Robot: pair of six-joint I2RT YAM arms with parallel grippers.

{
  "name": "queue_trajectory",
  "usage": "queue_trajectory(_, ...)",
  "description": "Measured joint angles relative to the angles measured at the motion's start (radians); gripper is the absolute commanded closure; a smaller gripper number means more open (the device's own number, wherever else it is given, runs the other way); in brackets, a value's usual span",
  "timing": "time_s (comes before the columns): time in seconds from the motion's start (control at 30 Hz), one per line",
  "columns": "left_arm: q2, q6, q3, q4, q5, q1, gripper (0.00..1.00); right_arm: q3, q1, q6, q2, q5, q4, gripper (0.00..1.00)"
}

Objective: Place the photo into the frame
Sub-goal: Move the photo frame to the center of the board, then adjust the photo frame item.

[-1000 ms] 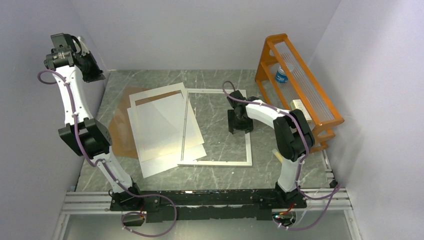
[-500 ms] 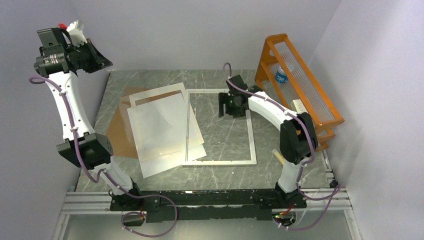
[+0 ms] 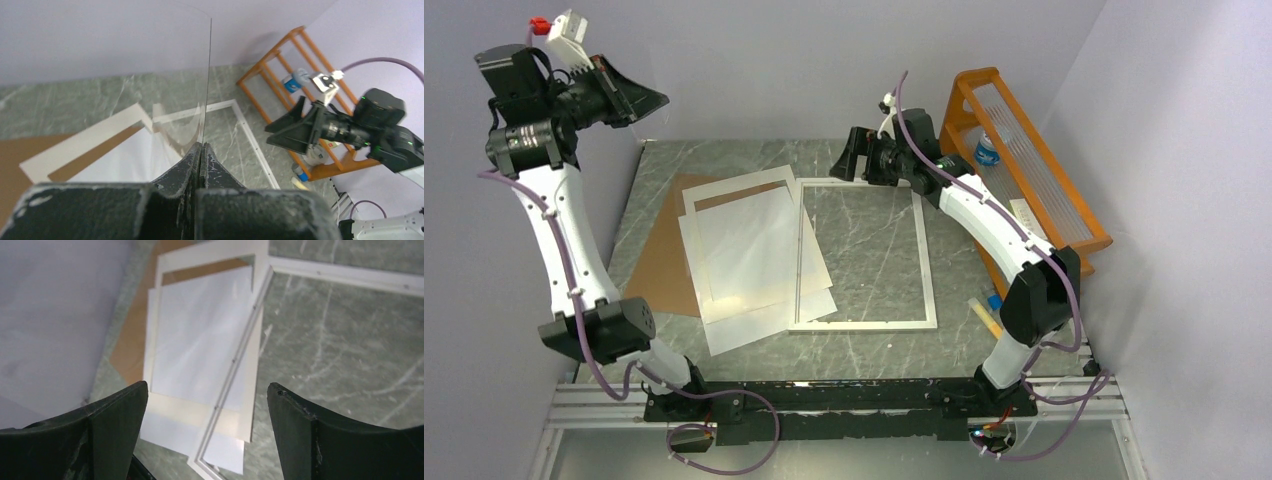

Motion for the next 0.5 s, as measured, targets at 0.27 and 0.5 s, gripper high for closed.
queue_trajectory(0.27, -0.165, -0.19, -0.049, 0.287, 0.121, 0.0, 0.97, -0.013, 0.0, 0.057, -0.034, -0.068, 0.219, 0.05)
queue_trajectory(0.5, -0.211, -0.399, -0.089, 0.526, 0.217, 0.0, 0.98, -0.015, -0.015, 0.134, -0.048, -0.148, 0.413, 0.01)
